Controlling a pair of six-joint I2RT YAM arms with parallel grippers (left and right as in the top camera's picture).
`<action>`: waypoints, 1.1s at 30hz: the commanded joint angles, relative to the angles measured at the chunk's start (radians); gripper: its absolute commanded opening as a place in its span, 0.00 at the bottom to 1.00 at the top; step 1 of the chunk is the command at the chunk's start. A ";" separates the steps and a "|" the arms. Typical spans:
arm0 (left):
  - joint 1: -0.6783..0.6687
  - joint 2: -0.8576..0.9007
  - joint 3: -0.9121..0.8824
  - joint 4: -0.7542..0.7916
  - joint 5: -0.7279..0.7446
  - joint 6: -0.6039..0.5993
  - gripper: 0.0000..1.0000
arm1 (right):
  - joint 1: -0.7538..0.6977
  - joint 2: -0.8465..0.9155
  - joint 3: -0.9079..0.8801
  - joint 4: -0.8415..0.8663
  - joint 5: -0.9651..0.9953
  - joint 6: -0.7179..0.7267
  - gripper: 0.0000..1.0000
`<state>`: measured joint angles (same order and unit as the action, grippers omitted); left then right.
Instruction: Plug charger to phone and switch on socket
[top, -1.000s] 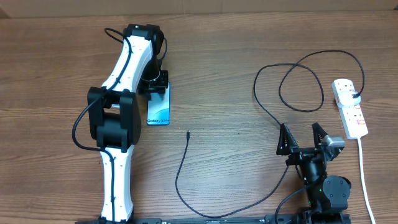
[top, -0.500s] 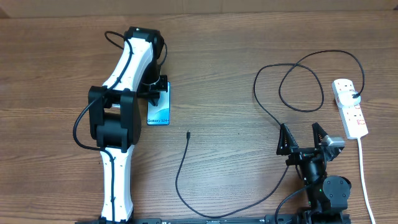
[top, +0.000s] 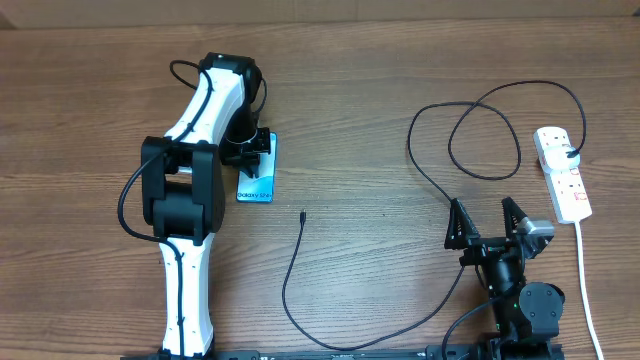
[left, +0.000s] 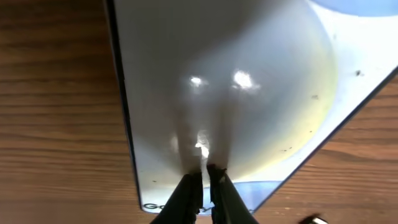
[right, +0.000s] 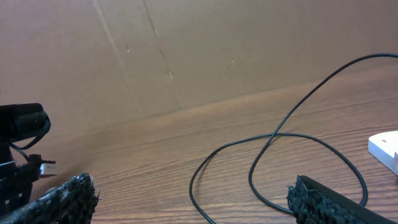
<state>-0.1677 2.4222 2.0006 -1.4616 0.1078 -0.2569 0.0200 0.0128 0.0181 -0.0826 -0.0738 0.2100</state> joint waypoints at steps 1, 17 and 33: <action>-0.004 0.011 -0.024 0.027 0.103 -0.006 0.07 | -0.003 -0.010 -0.010 0.003 0.005 0.006 1.00; -0.004 0.011 -0.024 0.043 0.177 0.003 0.68 | -0.003 -0.010 -0.010 0.003 0.005 0.006 1.00; 0.006 0.010 0.216 -0.063 0.133 0.018 1.00 | -0.003 -0.010 -0.010 0.003 0.005 0.006 1.00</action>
<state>-0.1684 2.4355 2.0972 -1.5066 0.2790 -0.2581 0.0200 0.0128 0.0181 -0.0834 -0.0738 0.2096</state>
